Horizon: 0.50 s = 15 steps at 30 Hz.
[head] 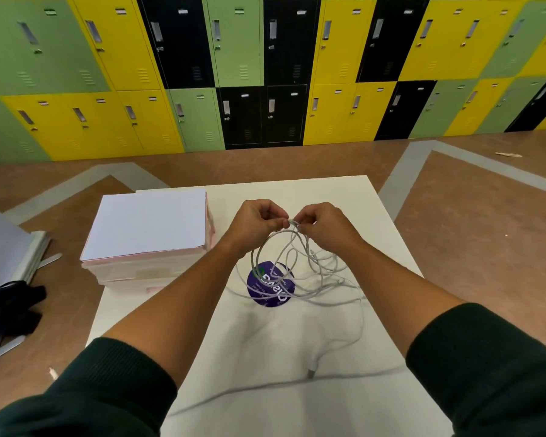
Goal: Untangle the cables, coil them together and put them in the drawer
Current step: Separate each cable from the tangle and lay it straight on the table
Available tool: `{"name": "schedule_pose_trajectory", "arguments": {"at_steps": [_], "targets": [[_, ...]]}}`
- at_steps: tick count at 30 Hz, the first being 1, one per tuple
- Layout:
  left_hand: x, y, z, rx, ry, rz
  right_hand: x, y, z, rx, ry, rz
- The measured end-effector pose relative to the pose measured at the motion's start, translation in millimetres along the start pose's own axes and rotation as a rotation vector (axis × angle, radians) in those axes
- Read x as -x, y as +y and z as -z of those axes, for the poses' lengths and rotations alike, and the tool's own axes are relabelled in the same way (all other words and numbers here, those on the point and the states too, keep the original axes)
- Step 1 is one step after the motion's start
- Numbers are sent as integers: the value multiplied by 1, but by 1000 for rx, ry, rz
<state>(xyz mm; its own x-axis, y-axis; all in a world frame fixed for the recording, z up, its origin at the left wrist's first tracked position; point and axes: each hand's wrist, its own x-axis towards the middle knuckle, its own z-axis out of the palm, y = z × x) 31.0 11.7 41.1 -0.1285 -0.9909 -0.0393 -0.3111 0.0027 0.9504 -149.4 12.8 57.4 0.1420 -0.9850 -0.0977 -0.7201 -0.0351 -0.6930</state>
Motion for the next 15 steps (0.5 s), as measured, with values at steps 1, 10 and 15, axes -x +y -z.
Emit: {"name": "schedule_pose_trajectory", "arguments": {"at_steps": [1,10,15], "targets": [[0,-1,0,-27,1,-13,0,0,-1,25,21,11],[6,-45,8,-468,42,59,-19,-11,30,-437,367,-77],[9,-57,5,-613,133,65,-23,-53,59,-747,473,59]]}}
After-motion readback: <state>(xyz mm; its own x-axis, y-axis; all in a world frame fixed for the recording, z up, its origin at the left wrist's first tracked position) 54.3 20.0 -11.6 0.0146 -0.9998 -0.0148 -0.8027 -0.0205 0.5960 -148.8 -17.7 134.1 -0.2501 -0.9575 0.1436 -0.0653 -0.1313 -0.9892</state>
